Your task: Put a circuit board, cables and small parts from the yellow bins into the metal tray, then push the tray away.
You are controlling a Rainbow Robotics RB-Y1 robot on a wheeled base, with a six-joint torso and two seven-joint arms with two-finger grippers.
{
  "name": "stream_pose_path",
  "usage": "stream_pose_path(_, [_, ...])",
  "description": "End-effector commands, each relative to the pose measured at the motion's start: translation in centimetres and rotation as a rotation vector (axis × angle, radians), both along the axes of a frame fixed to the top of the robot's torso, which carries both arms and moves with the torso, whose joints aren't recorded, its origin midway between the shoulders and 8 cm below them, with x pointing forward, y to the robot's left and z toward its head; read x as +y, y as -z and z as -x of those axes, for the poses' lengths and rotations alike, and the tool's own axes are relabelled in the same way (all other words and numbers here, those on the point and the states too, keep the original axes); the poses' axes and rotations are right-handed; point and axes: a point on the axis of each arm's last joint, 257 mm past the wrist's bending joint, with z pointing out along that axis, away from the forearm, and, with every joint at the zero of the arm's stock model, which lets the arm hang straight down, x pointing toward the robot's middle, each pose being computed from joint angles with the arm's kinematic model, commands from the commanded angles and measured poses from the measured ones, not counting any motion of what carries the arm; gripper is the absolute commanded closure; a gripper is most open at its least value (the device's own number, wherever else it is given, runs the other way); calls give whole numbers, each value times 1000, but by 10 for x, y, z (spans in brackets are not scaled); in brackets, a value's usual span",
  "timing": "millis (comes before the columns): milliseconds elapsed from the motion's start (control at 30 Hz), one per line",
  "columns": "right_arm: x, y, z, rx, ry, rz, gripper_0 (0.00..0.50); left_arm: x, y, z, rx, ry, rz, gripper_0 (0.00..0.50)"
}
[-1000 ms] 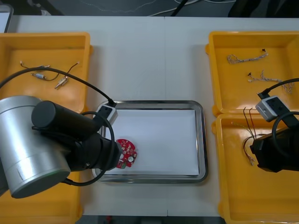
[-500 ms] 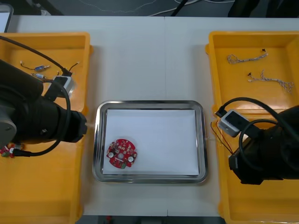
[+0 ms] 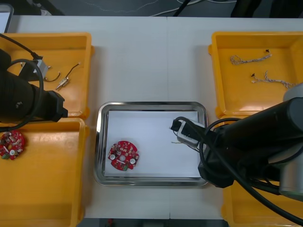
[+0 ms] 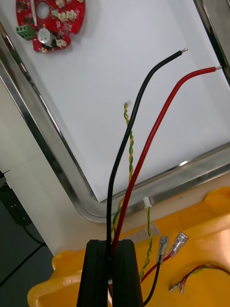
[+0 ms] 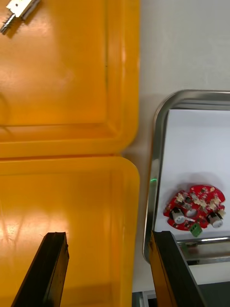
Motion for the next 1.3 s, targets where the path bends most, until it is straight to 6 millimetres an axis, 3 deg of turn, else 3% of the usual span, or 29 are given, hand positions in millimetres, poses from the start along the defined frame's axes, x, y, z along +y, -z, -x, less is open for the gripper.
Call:
stream_pose_path(33, [17, 1, -11, -39, -80, 36, 500, 25, -28, -26, -32, -17, -32, 0])
stream_pose_path(167, [32, 12, -18, -30, -119, 44, 500, 48, -31, -41, -12, -124, 11, 0])
stream_pose_path(400, [38, 39, -27, 0, -154, 99, 500, 93, -36, -60, -8, -307, 38, 0])
stream_pose_path(533, [44, 53, -35, 9, -188, 124, 500, 123, -32, -66, -6, -420, 15, 0])
stream_pose_path(800, [59, 77, -37, 29, -216, 140, 500, 159, -19, -66, 24, -567, -10, 0])
stream_pose_path(1067, [65, 102, -34, 65, -213, 159, 500, 169, -18, -83, 16, -622, 29, 0])
stream_pose_path(1300, [65, 118, -39, 49, -188, 198, 500, 165, -22, -102, -7, -644, 45, 0])
